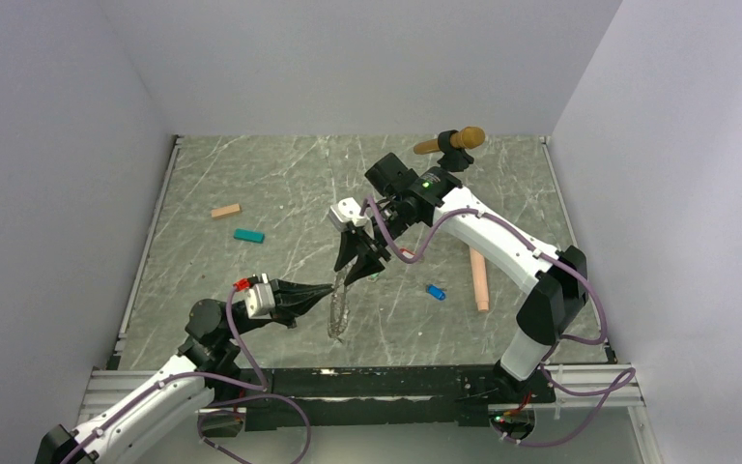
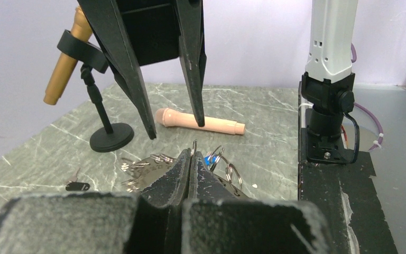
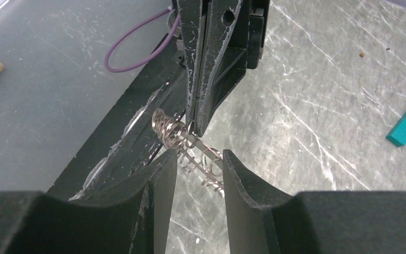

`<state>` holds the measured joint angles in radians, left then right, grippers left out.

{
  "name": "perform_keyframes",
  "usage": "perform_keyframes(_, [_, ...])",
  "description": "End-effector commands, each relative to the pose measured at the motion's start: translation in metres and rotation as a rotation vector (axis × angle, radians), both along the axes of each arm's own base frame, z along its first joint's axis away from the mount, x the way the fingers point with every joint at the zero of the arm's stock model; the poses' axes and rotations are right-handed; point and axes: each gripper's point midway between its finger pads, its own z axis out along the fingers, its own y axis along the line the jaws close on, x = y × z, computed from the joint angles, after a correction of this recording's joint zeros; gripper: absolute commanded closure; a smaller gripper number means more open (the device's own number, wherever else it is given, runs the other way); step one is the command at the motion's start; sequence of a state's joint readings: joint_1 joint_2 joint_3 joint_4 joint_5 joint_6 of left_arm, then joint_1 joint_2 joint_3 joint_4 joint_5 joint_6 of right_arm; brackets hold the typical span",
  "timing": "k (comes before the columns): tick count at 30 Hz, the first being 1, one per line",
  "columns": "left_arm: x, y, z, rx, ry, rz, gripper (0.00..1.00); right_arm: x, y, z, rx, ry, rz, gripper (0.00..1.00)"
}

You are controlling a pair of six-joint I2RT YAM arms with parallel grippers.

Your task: Put the keys on the keyring

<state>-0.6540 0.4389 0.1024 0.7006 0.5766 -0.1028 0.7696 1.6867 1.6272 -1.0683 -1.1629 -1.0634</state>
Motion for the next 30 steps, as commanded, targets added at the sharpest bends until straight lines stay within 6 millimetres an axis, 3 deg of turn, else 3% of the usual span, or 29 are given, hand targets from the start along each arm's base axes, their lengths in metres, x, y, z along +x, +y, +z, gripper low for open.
perform_keyframes(1, [-0.002,0.004,0.024,-0.078,-0.050,0.005,1.00,0.003,0.003,0.029,0.050,-0.055,-0.024,0.59])
perform_keyframes(15, [0.000,0.011,0.030,-0.190,0.007,0.022,1.00,0.000,0.006,0.021,0.057,-0.013,-0.007,0.70])
perform_keyframes(30, [-0.002,0.009,0.027,-0.204,0.052,0.002,1.00,0.003,0.008,0.019,0.057,-0.006,-0.017,0.73])
